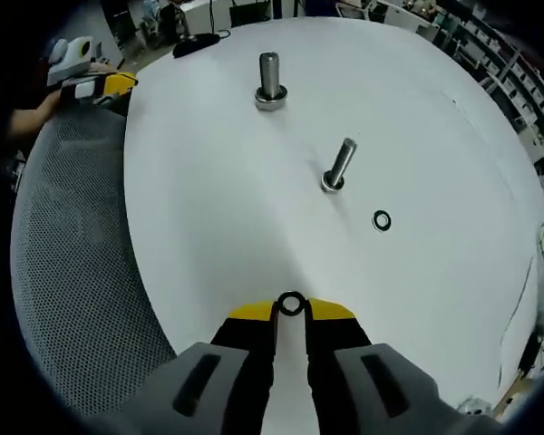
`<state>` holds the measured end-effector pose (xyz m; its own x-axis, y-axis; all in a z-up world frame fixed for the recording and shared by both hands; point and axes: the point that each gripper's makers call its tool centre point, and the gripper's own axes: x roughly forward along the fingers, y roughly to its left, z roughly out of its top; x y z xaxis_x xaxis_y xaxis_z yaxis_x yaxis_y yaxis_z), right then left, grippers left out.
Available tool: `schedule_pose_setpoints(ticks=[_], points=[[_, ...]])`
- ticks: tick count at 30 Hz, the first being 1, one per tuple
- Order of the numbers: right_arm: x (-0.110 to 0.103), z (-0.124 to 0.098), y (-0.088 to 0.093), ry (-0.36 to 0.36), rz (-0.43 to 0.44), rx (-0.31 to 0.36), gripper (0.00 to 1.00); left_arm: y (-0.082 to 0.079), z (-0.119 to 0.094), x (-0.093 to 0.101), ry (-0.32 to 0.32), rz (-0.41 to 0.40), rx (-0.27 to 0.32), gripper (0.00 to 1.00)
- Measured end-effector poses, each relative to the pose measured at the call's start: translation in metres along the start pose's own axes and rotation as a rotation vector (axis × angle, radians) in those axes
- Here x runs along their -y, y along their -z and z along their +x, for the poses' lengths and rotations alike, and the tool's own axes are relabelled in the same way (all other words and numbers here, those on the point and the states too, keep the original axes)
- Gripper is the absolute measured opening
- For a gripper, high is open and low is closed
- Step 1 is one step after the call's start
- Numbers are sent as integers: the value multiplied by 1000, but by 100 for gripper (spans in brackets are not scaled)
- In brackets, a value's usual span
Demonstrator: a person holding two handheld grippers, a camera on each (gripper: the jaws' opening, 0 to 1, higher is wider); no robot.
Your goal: Place the washer onto the threaded stud by aligning its center hole with the stud, sliding it down to the base, and recovering from edge contact or off-axis alignment until the washer reaches the visible bottom stop.
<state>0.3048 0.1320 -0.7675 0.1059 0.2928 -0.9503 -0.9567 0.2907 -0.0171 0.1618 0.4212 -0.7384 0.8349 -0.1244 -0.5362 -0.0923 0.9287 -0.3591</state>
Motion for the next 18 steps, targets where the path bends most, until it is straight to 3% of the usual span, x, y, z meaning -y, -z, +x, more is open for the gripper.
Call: schedule_pose_setpoints(ticks=[7, 18], points=[[9, -17, -32, 21, -49, 27, 13, 0, 0, 0, -1, -1, 0, 2], [19, -12, -68, 46, -155, 43, 13, 1, 1, 0, -1, 1, -3, 2]])
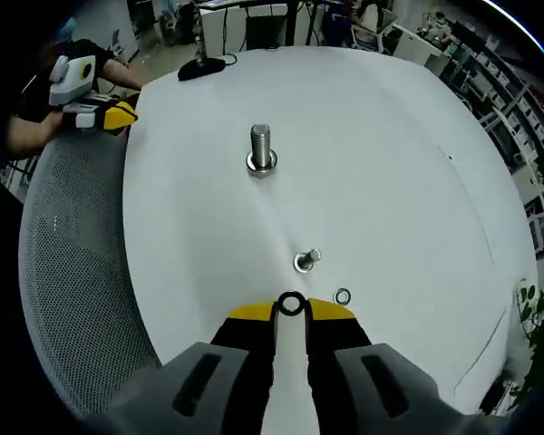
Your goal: Place the washer onto the threaded stud by aligning its center hole with the stud, sliding it down to the base, and recovering from edge contact or off-axis alignment until the washer reaches the visible bottom stop.
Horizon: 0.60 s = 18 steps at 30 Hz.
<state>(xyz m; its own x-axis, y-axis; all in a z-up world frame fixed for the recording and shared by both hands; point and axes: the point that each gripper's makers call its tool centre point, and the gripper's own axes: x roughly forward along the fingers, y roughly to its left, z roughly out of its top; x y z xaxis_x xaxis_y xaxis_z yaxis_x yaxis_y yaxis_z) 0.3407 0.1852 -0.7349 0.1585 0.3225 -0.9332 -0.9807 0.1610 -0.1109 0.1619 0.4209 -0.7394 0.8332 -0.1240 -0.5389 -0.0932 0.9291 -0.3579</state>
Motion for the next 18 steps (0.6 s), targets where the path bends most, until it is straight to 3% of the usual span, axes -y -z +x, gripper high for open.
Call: schedule_pose_setpoints(ticks=[2, 18], points=[[3, 0, -5, 8, -50, 4, 13, 0, 0, 0, 1, 0, 0, 2], [18, 12, -24, 16, -70, -1, 13, -1, 0, 1, 5, 1, 4, 2]])
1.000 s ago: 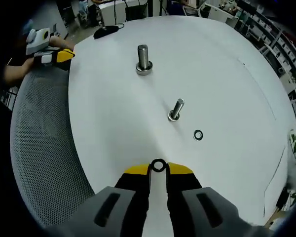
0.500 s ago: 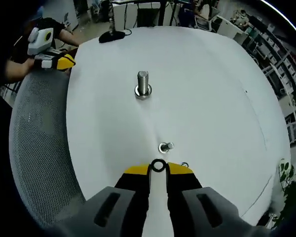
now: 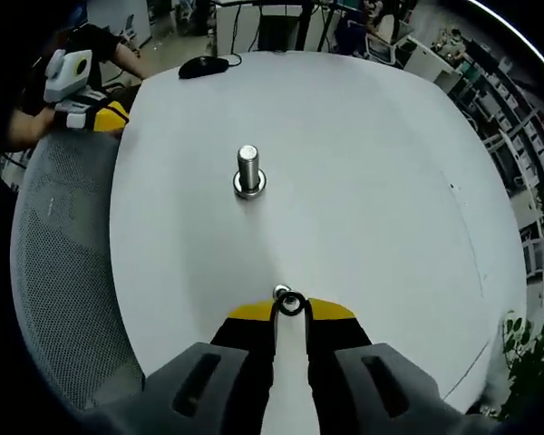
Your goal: Place the washer onto the threaded stud by aligning its center hole with the stud, sliding it down to the base, and recovering from edge contact or off-axis alignment until the washer reaches the visible bottom stop.
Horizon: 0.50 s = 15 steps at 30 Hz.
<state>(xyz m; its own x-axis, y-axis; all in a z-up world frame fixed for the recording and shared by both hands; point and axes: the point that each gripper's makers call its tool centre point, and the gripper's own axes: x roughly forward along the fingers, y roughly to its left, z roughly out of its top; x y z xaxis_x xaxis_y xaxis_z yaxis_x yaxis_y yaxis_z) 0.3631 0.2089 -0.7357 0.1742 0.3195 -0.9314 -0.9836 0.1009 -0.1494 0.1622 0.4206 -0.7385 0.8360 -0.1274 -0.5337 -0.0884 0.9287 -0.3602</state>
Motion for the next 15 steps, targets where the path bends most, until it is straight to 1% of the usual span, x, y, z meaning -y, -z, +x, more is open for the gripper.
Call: schedule_pose_setpoints(ticks=[8, 15], points=[[-2, 9, 1, -23, -6, -18, 14, 0, 0, 0, 1, 0, 1, 2], [-4, 27, 9, -51, -15, -48, 14, 1, 1, 0, -2, -1, -9, 2]])
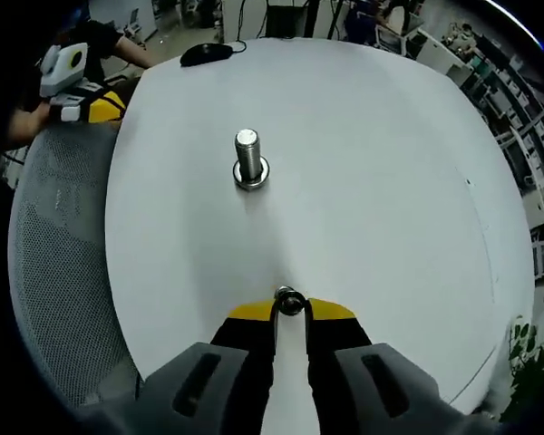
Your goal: Place the washer onto the threaded stud by aligning its center hole with the stud, sliding it down to the base, and recovering from edge contact or off-axis alignment until the washer reaches the visible bottom stop.
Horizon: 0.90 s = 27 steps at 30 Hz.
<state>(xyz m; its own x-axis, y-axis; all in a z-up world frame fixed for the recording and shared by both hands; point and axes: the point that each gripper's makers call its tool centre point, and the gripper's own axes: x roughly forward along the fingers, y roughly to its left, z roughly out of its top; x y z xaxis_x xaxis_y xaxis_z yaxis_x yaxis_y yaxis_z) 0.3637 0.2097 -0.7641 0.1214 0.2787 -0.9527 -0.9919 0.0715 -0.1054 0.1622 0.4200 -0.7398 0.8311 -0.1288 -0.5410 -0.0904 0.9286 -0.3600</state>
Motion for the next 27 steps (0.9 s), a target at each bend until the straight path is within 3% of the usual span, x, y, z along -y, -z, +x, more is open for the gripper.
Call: schedule_pose_setpoints(ticks=[12, 15, 18, 27], points=[[0, 25, 8, -30, 36, -12, 14, 1, 0, -1, -2, 0, -5, 2], [2, 23, 5, -27, 13, 13, 15, 1, 0, 0, -2, -1, -6, 2], [3, 22, 8, -17, 36, 14, 26, 1, 0, -1, -2, -1, -7, 2], [9, 17, 26, -1, 100, 28, 29, 1, 0, -1, -4, -2, -7, 2]])
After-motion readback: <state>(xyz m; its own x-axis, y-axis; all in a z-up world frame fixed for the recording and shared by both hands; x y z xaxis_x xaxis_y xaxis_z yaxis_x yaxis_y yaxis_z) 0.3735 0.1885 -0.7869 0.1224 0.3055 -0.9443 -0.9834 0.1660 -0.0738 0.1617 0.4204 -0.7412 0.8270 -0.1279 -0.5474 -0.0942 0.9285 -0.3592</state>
